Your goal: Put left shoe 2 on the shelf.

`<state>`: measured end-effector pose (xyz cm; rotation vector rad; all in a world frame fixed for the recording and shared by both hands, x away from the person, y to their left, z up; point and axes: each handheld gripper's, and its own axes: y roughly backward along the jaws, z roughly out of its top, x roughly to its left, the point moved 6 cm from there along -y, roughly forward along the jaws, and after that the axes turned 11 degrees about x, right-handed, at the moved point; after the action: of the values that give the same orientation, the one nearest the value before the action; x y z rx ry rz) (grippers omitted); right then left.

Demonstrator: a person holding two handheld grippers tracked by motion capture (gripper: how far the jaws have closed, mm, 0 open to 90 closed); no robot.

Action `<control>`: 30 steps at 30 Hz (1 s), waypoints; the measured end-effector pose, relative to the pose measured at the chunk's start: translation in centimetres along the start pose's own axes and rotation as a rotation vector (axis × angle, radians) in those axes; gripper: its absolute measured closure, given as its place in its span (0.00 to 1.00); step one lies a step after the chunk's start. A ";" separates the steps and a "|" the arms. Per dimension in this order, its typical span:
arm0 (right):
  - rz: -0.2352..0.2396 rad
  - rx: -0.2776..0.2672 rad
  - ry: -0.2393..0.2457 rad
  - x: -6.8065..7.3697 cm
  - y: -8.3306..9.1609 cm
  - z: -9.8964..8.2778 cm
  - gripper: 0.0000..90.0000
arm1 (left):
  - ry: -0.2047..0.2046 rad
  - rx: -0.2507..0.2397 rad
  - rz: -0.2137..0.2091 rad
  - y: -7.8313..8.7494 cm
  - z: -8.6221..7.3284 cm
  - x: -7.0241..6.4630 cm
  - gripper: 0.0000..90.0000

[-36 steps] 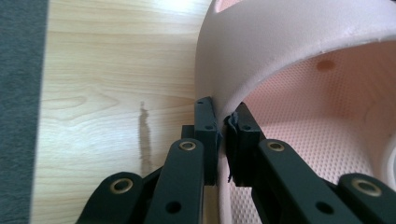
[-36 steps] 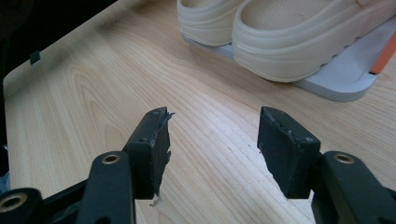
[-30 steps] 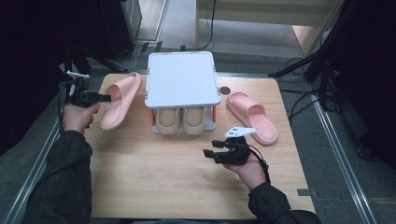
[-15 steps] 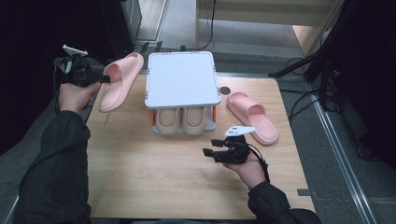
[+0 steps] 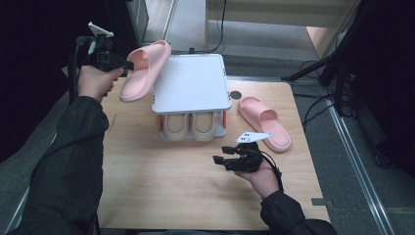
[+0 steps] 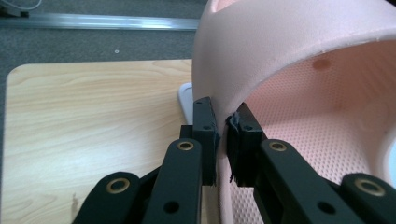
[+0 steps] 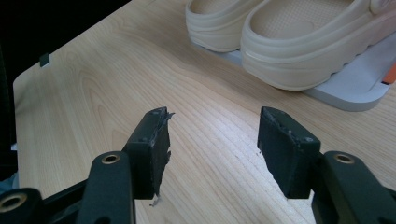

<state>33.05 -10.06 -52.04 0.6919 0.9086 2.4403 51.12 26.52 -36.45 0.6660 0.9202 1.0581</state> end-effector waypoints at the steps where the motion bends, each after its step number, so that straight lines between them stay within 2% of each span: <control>1: 0.001 -0.003 0.000 0.0 0.1 0.0 0.49 | -0.007 0.009 -0.001 -0.2 0.1 -0.4 0.92; 6: 0.005 -0.010 -0.002 -0.1 0.2 0.0 0.49 | -0.020 0.011 -0.006 -1.5 0.8 -2.0 0.91; 8: 0.005 -0.011 0.000 0.0 0.2 0.0 0.49 | -0.023 0.013 -0.006 -1.8 0.9 -2.3 0.91; 14: 0.005 -0.014 0.000 0.0 0.3 0.1 0.49 | -0.047 0.043 -0.012 -3.4 0.9 -3.9 0.88; 17: 0.005 -0.014 -0.002 -0.1 0.3 0.1 0.49 | -0.043 0.049 -0.019 -3.8 1.0 -4.5 0.87; 19: 0.005 -0.013 -0.009 -0.2 0.3 0.1 0.49 | -0.055 0.056 -0.018 -3.9 0.9 -4.9 0.87; 22: 0.002 -0.014 -0.009 -0.2 0.3 0.0 0.49 | -0.070 0.056 0.007 -4.0 0.8 -5.2 0.87; 25: 0.002 -0.014 -0.010 -0.2 0.4 0.0 0.49 | -0.080 0.068 0.005 -4.0 0.6 -5.4 0.86; 28: -0.001 -0.014 -0.013 -0.2 0.4 0.0 0.49 | -0.075 0.070 -0.015 -4.0 0.4 -5.6 0.84; 30: -0.003 -0.014 -0.008 -0.2 0.3 0.0 0.49 | -0.083 0.073 -0.007 -4.0 0.3 -5.8 0.83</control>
<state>33.15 -10.37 -51.84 0.6943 0.8878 2.4379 51.91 19.65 -37.83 0.7615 0.8912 0.9873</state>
